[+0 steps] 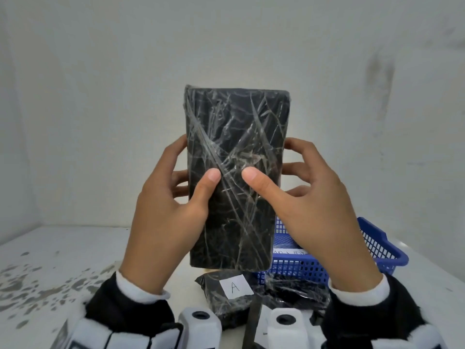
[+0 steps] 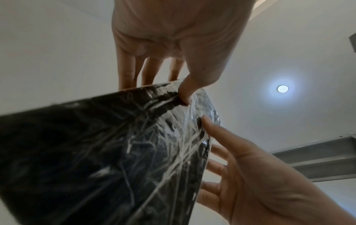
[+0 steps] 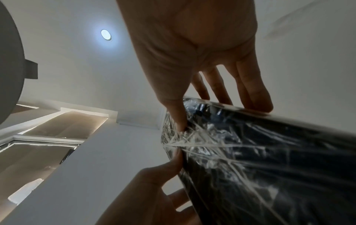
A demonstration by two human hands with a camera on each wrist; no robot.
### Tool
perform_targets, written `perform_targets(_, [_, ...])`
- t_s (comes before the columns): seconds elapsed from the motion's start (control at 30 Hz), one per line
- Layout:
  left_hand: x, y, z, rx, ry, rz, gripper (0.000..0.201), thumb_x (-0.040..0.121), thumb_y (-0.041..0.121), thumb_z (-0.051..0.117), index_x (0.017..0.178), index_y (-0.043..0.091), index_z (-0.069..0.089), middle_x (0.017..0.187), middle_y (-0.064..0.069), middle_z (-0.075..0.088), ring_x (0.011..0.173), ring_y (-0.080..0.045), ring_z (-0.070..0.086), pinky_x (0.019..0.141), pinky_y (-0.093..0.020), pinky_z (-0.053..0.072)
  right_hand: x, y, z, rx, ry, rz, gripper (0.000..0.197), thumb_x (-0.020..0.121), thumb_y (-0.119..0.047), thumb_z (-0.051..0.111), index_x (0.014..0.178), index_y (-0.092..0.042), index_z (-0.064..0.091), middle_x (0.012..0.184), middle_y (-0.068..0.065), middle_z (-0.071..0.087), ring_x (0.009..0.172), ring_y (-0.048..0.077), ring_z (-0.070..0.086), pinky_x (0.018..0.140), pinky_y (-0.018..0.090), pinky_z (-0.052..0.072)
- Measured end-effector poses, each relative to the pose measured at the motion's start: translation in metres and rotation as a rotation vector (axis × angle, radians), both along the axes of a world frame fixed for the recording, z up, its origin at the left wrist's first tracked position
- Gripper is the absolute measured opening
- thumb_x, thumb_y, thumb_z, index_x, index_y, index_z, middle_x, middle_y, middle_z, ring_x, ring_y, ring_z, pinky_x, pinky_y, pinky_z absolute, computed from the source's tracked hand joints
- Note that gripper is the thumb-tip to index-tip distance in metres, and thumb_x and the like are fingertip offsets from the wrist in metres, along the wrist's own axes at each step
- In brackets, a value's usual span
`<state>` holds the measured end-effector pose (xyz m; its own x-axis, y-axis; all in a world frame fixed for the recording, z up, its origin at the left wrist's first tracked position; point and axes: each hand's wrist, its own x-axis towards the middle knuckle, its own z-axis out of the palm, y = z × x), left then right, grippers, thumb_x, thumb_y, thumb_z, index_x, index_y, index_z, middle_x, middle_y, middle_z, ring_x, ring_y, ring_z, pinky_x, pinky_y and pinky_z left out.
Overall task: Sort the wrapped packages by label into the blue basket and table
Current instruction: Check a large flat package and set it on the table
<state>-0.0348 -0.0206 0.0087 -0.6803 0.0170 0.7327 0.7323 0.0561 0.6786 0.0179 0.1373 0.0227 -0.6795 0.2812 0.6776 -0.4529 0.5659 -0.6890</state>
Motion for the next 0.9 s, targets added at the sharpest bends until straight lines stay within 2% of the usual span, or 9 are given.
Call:
perform_targets(0.13, [0.0021, 0.002, 0.0008, 0.041, -0.014, -0.021, 0.045, 0.07, 0.051, 0.067, 0.11, 0.051, 0.049, 0.094, 0.017, 0.071, 0.09, -0.012, 0.071, 0.078, -0.032, 0.058, 0.0011, 0.0028, 0.0013, -0.004, 0.002, 0.021, 0.06, 0.069, -0.065, 0.073, 0.122, -0.054, 0.046, 0.104, -0.028, 0.066, 0.071, -0.004, 0.07, 0.063, 0.01, 0.052])
perform_targets(0.23, [0.0034, 0.0032, -0.0005, 0.041, -0.01, -0.002, 0.046, 0.07, 0.053, 0.067, 0.112, 0.048, 0.05, 0.097, 0.015, 0.069, 0.087, -0.014, 0.071, 0.078, -0.034, 0.058, 0.0012, 0.0027, 0.0014, 0.006, 0.002, 0.003, 0.062, 0.068, -0.066, 0.073, 0.122, -0.05, 0.047, 0.104, -0.027, 0.066, 0.068, -0.003, 0.07, 0.063, 0.011, 0.051])
perform_targets(0.33, [0.0013, 0.0029, -0.0022, 0.047, -0.008, 0.017, 0.045, 0.069, 0.051, 0.07, 0.11, 0.043, 0.052, 0.091, 0.014, 0.071, 0.083, -0.007, 0.071, 0.072, -0.019, 0.056, -0.0005, 0.0029, -0.0003, 0.013, 0.001, -0.027, 0.062, 0.064, -0.071, 0.071, 0.118, -0.051, 0.045, 0.102, -0.025, 0.067, 0.069, 0.001, 0.07, 0.068, 0.017, 0.052])
perform_targets(0.4, [-0.0001, 0.0024, -0.0026, 0.037, -0.011, 0.031, 0.044, 0.07, 0.051, 0.07, 0.109, 0.04, 0.054, 0.088, 0.013, 0.072, 0.084, 0.0, 0.068, 0.065, -0.006, 0.049, -0.001, 0.0036, -0.0015, 0.018, -0.005, -0.05, 0.062, 0.061, -0.075, 0.07, 0.113, -0.053, 0.043, 0.1, -0.024, 0.067, 0.074, 0.006, 0.071, 0.073, 0.023, 0.054])
perform_targets(0.43, [-0.001, 0.0022, -0.0024, 0.034, -0.015, 0.036, 0.044, 0.07, 0.052, 0.07, 0.109, 0.039, 0.055, 0.086, 0.012, 0.072, 0.083, 0.0, 0.068, 0.063, -0.004, 0.047, -0.0014, 0.0038, -0.0014, 0.027, -0.011, -0.057, 0.064, 0.06, -0.077, 0.069, 0.113, -0.054, 0.042, 0.1, -0.024, 0.066, 0.078, 0.008, 0.071, 0.075, 0.025, 0.054])
perform_targets(0.53, [-0.0014, 0.0019, -0.003, 0.024, -0.007, 0.035, 0.042, 0.071, 0.052, 0.068, 0.107, 0.035, 0.054, 0.085, 0.01, 0.073, 0.078, -0.003, 0.068, 0.062, -0.006, 0.047, -0.0019, 0.0037, -0.0021, 0.036, -0.034, -0.062, 0.069, 0.06, -0.08, 0.066, 0.12, -0.056, 0.04, 0.097, -0.026, 0.063, 0.081, 0.006, 0.07, 0.075, 0.022, 0.05])
perform_targets(0.63, [0.0008, 0.0025, -0.0016, 0.038, -0.005, 0.026, 0.039, 0.071, 0.059, 0.063, 0.101, 0.036, 0.052, 0.084, 0.012, 0.072, 0.077, -0.003, 0.068, 0.061, -0.009, 0.046, -0.0007, 0.003, -0.0001, 0.057, -0.043, -0.053, 0.061, 0.061, -0.079, 0.065, 0.115, -0.059, 0.042, 0.093, -0.025, 0.064, 0.077, 0.001, 0.07, 0.071, 0.016, 0.047])
perform_targets(0.77, [0.0012, 0.0019, -0.0002, 0.049, 0.0, -0.021, 0.035, 0.07, 0.059, 0.062, 0.091, 0.035, 0.047, 0.085, 0.011, 0.073, 0.075, -0.006, 0.069, 0.06, -0.014, 0.051, 0.0002, 0.0052, 0.0017, 0.038, -0.034, -0.015, 0.057, 0.063, -0.078, 0.063, 0.113, -0.058, 0.043, 0.095, -0.019, 0.067, 0.07, 0.003, 0.072, 0.073, 0.023, 0.052])
perform_targets(0.9, [0.0023, 0.0014, 0.0006, 0.049, 0.011, -0.042, 0.035, 0.073, 0.057, 0.06, 0.091, 0.03, 0.047, 0.089, 0.007, 0.072, 0.076, -0.013, 0.072, 0.063, -0.03, 0.06, -0.002, 0.0096, 0.0004, 0.026, -0.034, 0.022, 0.057, 0.064, -0.079, 0.061, 0.114, -0.055, 0.046, 0.097, -0.015, 0.07, 0.076, 0.004, 0.073, 0.081, 0.039, 0.061])
